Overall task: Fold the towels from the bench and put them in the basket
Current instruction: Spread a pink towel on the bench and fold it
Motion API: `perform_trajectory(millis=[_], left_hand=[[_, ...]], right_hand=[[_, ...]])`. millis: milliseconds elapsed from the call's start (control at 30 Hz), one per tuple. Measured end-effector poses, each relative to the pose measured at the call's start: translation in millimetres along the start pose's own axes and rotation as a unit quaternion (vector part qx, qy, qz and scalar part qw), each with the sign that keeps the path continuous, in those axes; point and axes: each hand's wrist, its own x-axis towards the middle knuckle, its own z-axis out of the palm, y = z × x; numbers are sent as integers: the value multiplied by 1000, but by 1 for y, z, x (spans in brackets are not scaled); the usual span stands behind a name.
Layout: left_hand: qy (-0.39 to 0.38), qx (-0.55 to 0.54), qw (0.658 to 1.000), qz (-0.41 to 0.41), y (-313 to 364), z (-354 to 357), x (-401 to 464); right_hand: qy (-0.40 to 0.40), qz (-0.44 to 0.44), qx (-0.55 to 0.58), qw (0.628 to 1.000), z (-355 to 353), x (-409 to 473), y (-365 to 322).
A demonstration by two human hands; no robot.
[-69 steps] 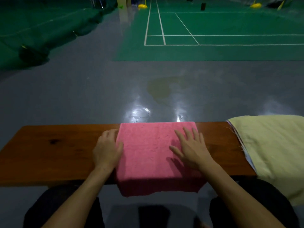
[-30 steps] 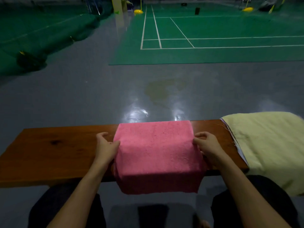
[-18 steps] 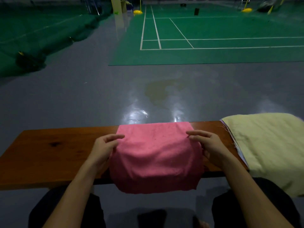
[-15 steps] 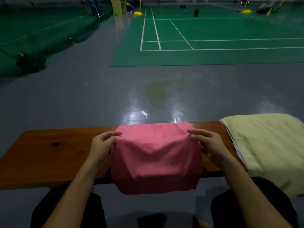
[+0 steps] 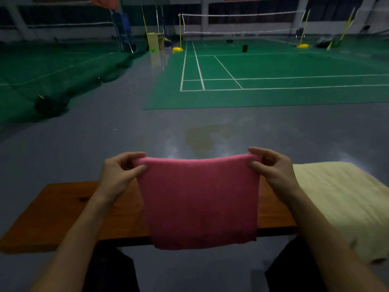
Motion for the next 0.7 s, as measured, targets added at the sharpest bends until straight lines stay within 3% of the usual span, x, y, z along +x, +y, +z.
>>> perform_trajectory(millis=[200, 333, 467, 567, 700], left_hand=[[91, 68, 989, 93, 34, -12, 23], [143, 83, 978, 129, 56, -20, 35], [164, 102, 973, 127, 68, -25, 43], [122, 2, 991, 61, 77, -23, 40], [78, -37, 996, 35, 90, -18, 25]], right_hand=[[72, -124, -220, 965, 4, 24, -41], [133, -199, -306, 921, 6, 30, -59], [179, -206, -347, 897, 5, 30, -65], [131, -173, -318, 923, 0, 33, -67], [22, -58, -136, 989, -4, 21, -72]])
